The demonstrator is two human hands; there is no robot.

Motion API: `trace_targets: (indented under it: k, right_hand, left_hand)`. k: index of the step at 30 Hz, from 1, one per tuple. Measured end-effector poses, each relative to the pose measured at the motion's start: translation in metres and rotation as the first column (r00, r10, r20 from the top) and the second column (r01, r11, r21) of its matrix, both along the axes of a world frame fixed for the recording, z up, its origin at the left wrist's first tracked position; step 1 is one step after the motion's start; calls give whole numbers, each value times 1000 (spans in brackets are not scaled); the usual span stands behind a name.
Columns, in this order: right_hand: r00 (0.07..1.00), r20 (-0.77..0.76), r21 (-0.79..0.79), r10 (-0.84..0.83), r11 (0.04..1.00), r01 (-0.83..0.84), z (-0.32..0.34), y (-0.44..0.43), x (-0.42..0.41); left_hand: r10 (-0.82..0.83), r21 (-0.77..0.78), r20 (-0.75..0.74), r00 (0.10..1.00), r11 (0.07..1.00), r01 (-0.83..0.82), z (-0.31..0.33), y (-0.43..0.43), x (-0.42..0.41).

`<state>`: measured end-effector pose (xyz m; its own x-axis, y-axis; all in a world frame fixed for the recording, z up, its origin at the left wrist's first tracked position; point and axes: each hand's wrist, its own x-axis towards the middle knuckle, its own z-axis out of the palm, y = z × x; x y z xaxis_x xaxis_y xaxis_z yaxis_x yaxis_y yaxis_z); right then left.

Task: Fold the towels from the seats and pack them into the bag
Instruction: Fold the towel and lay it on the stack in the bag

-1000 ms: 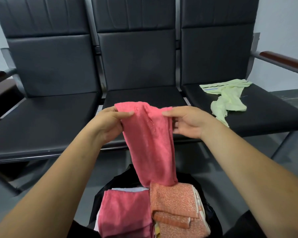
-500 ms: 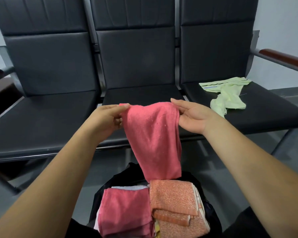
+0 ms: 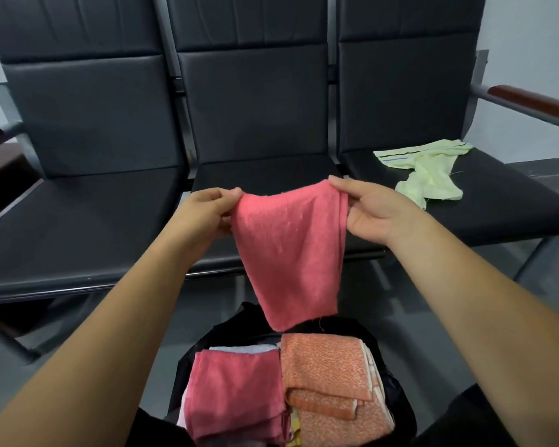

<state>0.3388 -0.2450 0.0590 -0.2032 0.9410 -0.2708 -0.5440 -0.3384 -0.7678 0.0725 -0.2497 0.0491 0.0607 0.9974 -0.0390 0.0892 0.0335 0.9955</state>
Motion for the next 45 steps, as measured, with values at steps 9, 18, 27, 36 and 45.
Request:
trace_targets:
  k: [9,18,27,36,45]
  right_hand:
    - [860,487,177,-153,981,74,-10,12,6]
    - [858,414,209,-304,949,235,-14,11,1]
    - [898,395,237,-194,966,105,-15,11,-2]
    - [793,515,424,-325,901,94,-14,3,-9]
    - [848,513,448,-132,884,-133,-18,1,-17]
  left_hand:
    - [36,115,-101,994,993,-25,-1,0,0]
    - [214,276,-329,920,953,-123,-1,-2,7]
    - [158,257,-231,960,962,-96,-3,1,-2]
    - [264,401,-574,775,916,-15,-4,4,-3]
    - [106,251,-266,958,967,-37,-8,8,0]
